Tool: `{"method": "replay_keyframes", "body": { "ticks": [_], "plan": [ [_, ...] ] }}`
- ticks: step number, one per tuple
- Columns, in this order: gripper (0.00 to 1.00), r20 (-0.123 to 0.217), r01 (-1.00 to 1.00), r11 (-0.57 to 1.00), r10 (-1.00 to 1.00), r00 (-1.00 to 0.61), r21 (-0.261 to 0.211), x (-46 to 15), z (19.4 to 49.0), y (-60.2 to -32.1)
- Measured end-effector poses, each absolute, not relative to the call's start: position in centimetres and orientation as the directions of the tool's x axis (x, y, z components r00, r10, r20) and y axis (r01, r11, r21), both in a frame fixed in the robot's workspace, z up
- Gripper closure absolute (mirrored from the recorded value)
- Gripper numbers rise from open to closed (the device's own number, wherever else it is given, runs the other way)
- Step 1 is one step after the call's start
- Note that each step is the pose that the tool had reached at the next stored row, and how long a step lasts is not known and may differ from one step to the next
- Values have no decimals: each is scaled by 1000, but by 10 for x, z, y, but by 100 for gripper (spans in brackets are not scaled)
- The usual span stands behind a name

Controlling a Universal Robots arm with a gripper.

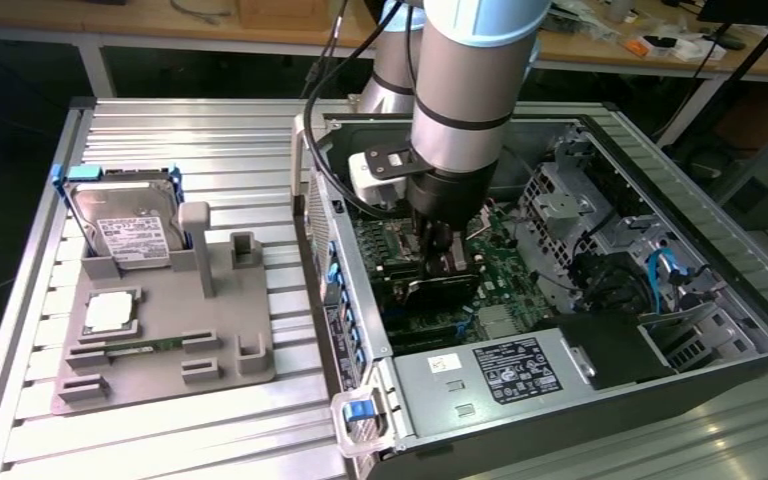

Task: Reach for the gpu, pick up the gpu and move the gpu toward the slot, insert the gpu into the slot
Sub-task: 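Insert the gpu into the slot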

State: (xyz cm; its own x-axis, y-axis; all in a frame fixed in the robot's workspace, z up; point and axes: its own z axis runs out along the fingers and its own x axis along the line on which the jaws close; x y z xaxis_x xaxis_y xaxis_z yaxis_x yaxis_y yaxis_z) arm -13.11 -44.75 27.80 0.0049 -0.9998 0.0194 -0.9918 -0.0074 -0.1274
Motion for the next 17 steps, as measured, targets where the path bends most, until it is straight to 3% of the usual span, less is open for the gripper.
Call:
{"method": "replay_keyframes", "body": {
  "ticks": [7,13,17],
  "plan": [
    [89,19,-992,-7,-1000,5,-127,-131,278,-447],
    [89,16,-997,-7,-1000,6,-79,-115,277,-447],
    [89,16,-997,-7,-1000,6,-78,-115,277,-447]
  ]
}}
